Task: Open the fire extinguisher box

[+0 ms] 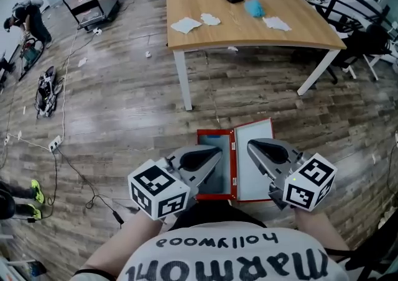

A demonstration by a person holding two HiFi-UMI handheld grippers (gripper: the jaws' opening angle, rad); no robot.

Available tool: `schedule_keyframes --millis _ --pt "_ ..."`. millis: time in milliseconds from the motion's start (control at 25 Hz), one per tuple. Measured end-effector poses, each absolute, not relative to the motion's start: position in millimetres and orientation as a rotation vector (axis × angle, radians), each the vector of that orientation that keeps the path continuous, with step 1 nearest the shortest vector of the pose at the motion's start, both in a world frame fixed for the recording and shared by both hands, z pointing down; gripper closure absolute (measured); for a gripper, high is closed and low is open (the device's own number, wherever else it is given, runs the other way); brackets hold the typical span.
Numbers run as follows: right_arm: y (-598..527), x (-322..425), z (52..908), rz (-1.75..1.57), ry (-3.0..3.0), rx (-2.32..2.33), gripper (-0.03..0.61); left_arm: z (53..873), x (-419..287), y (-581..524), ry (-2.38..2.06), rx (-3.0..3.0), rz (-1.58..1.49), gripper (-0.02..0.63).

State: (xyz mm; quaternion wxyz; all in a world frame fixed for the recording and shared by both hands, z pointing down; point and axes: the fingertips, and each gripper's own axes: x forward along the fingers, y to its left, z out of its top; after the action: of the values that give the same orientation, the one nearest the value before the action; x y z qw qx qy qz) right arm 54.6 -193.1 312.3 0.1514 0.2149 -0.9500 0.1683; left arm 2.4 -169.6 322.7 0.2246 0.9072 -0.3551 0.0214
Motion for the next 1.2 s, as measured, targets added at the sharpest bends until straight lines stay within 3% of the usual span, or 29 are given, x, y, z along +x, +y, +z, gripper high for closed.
schedule_keyframes --millis 1200 --pt "-195.3 76.8 316.3 0.44 -2.703 0.648 0.569 314.4 3.7 -164.4 -1.045 2.507 0.036 0.604"
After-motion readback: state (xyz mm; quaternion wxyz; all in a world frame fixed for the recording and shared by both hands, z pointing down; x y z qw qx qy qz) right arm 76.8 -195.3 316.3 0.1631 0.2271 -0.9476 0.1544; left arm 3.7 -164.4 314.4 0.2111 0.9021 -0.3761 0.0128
